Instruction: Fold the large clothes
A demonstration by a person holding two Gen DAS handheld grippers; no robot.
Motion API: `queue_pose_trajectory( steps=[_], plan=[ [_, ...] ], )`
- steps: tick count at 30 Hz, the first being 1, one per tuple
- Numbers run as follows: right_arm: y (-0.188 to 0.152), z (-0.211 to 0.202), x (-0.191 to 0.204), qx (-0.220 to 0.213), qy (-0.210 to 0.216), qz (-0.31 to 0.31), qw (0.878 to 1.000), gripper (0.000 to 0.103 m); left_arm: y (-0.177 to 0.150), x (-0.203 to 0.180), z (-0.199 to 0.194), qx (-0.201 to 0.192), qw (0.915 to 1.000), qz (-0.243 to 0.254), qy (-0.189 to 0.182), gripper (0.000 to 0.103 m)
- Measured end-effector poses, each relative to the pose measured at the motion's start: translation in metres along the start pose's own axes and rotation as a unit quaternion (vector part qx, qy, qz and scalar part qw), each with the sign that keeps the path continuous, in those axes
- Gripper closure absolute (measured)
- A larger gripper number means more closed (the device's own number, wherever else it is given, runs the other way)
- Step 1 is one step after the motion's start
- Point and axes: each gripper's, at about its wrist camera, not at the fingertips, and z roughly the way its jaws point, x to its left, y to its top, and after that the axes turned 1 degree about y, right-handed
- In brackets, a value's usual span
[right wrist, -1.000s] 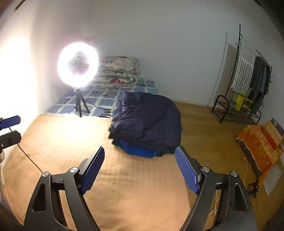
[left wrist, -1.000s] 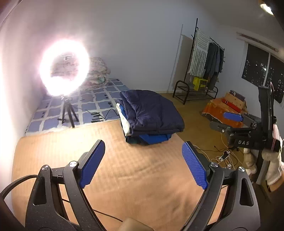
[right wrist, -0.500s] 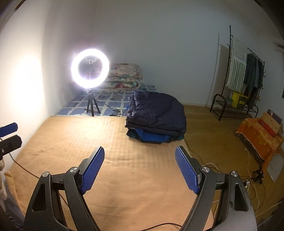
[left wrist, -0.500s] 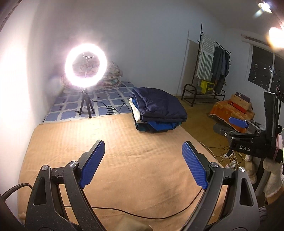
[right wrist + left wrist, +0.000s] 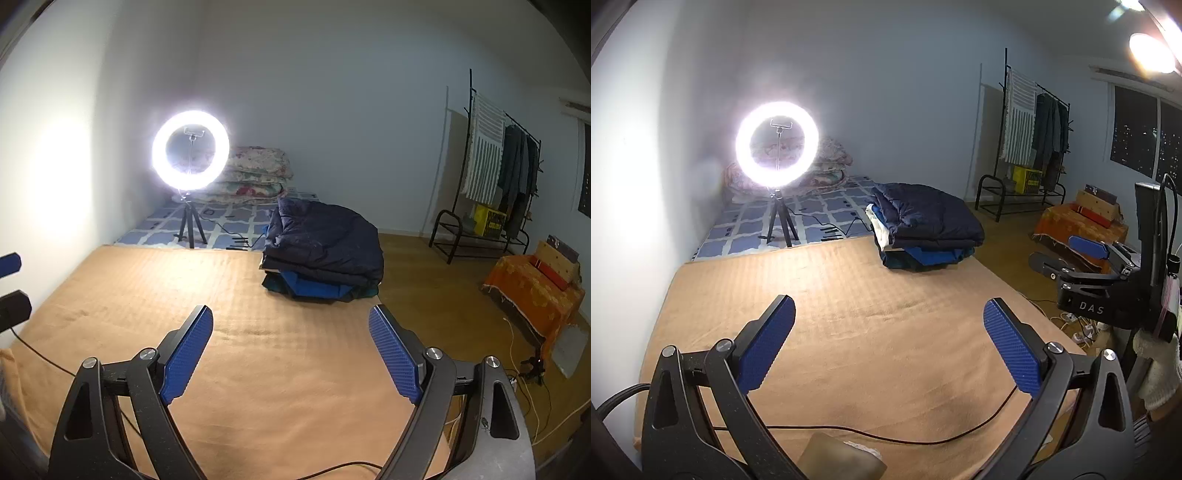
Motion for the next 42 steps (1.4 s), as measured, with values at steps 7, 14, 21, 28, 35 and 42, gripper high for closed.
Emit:
queue_pose_trajectory(
  steps=[7, 14, 21, 28, 35, 42],
  plan=[
    [-0.007, -0.003, 0.007, -0.008, -0.009, -0.006, 1.0, 0.016, -0.008, 0.0, 0.0, 0.006, 0.9999, 0.0, 0.016, 0.0],
    [-0.014, -0.003, 0.01, -0.001, -0.013, -0.001, 1.0, 0.016, -0.012, 0.003, 0.002, 0.014, 0.9998, -0.002, 0.016, 0.0],
    [-0.016, -0.002, 0.005, 0.005, -0.018, 0.002, 1.0, 0.016, -0.013, -0.001, 0.0, 0.011, 0.9998, 0.01, 0.015, 0.0],
    [-0.016, -0.001, 0.004, 0.007, -0.015, 0.004, 1.0, 0.016, -0.015, -0.002, 0.001, 0.012, 0.9997, 0.016, 0.015, 0.0],
    [-0.017, 0.002, 0.007, 0.012, -0.016, -0.002, 1.0, 0.016, -0.015, -0.002, 0.0, 0.012, 0.9997, 0.017, 0.014, 0.0],
    [-0.018, 0.003, 0.008, 0.013, -0.015, -0.002, 1.0, 0.016, -0.016, 0.001, -0.001, 0.009, 0.9995, 0.021, 0.019, 0.0]
  ],
)
